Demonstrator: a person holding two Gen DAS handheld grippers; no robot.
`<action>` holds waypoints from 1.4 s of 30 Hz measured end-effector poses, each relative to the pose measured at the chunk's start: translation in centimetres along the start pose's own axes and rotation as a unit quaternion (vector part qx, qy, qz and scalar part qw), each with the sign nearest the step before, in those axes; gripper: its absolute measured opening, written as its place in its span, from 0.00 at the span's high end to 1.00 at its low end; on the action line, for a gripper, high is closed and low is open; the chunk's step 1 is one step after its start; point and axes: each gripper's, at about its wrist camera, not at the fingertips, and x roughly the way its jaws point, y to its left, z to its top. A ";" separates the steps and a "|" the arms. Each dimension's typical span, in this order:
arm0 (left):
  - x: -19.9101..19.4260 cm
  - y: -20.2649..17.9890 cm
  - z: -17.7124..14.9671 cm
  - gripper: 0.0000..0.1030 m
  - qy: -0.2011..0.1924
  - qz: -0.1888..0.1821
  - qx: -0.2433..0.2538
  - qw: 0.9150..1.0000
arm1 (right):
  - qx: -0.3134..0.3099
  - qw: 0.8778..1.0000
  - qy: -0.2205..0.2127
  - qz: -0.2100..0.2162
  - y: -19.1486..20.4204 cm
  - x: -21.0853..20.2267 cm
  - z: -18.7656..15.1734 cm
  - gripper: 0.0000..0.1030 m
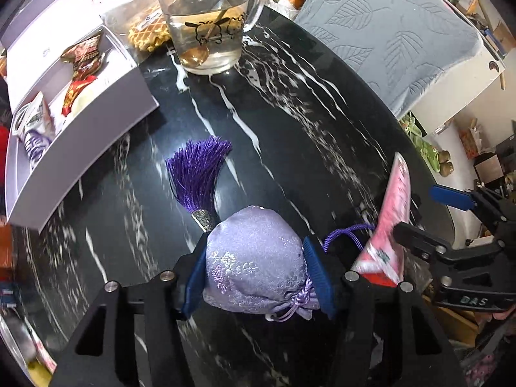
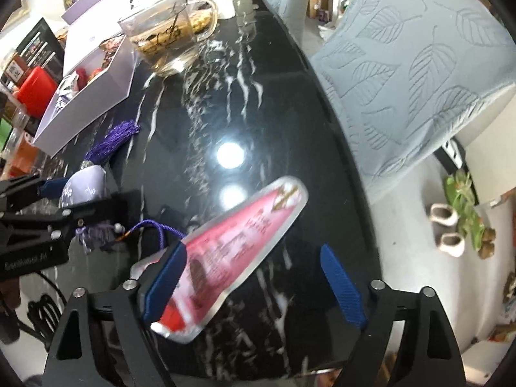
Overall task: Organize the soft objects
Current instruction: 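Grasp the lavender sachet with the left gripper while the right gripper grasps the pink pouch, then lift and carry the sachet and pink pouch with both grippers to the box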
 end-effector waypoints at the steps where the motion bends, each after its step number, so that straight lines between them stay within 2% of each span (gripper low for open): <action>1: -0.3 0.0 -0.1 0.45 0.000 0.001 0.000 1.000 | 0.002 1.000 0.004 0.004 0.1 0.1 -0.2 0.16; 9: -1.6 0.6 -2.4 0.45 0.010 0.008 -0.013 1.000 | 0.046 0.998 0.020 0.034 1.4 0.9 -0.4 0.12; 11: -1.9 0.7 -2.8 0.45 0.008 0.012 -0.013 1.000 | 0.045 0.998 0.012 0.035 1.9 0.9 -0.4 0.12; 15: -2.2 1.0 -2.6 0.45 -0.001 0.012 -0.014 1.000 | 0.031 0.999 0.008 -0.016 2.3 1.0 -1.0 0.12; 20: -2.1 0.3 -2.3 0.45 -0.008 0.000 -0.008 1.000 | 0.039 0.999 -0.002 -0.031 0.0 0.3 -1.9 0.13; 24: -1.9 -1.0 -2.1 0.45 -0.010 -0.015 -0.002 1.000 | 0.038 0.997 0.001 -0.070 -1.8 0.1 -2.4 0.16; 31: -1.7 -3.1 -1.6 0.45 -0.011 -0.030 0.015 0.999 | 0.044 0.997 -0.006 -0.061 -4.2 -0.1 -2.2 0.18; 37: -1.7 -4.0 -0.7 0.45 -0.015 -0.031 0.021 0.999 | 0.043 0.998 -0.015 -0.045 -4.9 0.0 -2.1 0.29; 41: -1.7 -4.3 -0.3 0.45 -0.017 -0.032 0.021 0.999 | 0.045 0.998 -0.020 -0.035 -5.6 -0.2 -1.6 0.43; 42: -1.7 -4.4 -0.2 0.45 -0.017 -0.032 0.021 0.999 | 0.044 0.998 -0.021 -0.032 -5.8 -0.2 -1.5 0.49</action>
